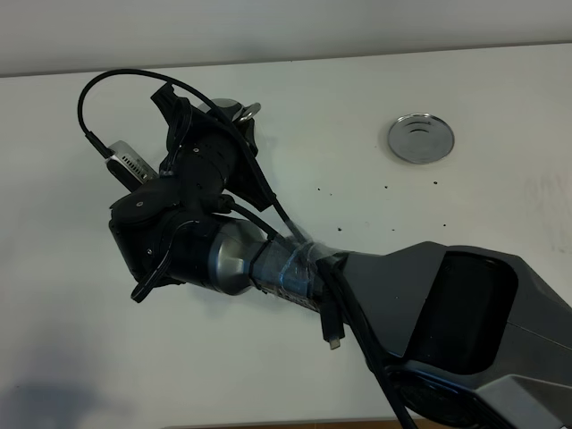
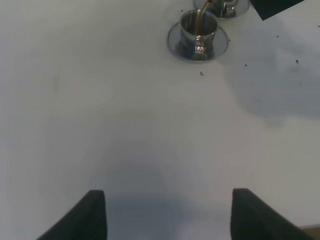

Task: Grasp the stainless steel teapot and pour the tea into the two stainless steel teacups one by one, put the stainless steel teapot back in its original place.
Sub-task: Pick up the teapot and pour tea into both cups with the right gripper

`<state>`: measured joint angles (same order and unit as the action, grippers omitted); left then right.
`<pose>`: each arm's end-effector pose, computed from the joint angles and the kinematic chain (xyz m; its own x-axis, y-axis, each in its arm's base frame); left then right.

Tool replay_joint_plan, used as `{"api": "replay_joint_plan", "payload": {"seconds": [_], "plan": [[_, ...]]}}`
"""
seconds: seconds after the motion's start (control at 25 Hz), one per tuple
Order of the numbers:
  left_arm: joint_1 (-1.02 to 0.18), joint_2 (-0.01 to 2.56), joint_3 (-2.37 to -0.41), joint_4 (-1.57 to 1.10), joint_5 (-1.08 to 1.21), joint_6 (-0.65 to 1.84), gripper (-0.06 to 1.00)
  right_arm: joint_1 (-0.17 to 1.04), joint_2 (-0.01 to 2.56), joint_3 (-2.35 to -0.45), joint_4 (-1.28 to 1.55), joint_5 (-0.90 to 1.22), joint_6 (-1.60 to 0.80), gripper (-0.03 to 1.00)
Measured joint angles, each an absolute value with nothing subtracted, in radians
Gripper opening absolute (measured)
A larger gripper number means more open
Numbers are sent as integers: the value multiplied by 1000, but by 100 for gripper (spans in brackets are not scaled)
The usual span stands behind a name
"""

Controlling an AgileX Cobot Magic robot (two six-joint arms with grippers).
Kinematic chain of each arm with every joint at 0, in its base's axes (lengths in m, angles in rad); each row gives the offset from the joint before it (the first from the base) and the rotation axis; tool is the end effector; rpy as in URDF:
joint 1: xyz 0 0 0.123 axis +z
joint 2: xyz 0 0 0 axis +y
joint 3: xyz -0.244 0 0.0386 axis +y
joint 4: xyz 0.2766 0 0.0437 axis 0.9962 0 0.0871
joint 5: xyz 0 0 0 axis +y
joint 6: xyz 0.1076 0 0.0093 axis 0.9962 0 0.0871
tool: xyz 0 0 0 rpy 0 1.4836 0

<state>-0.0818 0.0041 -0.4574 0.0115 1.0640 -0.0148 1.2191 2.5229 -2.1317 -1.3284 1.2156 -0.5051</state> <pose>0.0790 -0.0054 0.2689 -0.4989 0.0317 -0.8661 0.0684 0.9977 -0.0030 0.2721 0.4562 0.1336 0.1576 -0.7653 0.6241 -0.2847 -0.6404 -0.7133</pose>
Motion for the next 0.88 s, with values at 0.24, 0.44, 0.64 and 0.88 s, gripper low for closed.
{"api": "replay_joint_plan", "payload": {"seconds": [0.24, 0.44, 0.64, 0.88], "plan": [[-82, 4, -457, 12, 1064, -15, 59, 1219, 2523, -2132, -1335, 1216, -506, 19], [-82, 4, -457, 12, 1064, -15, 59, 1219, 2523, -2155, -1338, 1216, -510, 19], [-82, 4, -457, 12, 1064, -15, 59, 1218, 2523, -2161, -1349, 1215, -514, 19], [-82, 4, -457, 12, 1064, -15, 59, 1213, 2523, -2161, -1342, 1215, -515, 19]]}}
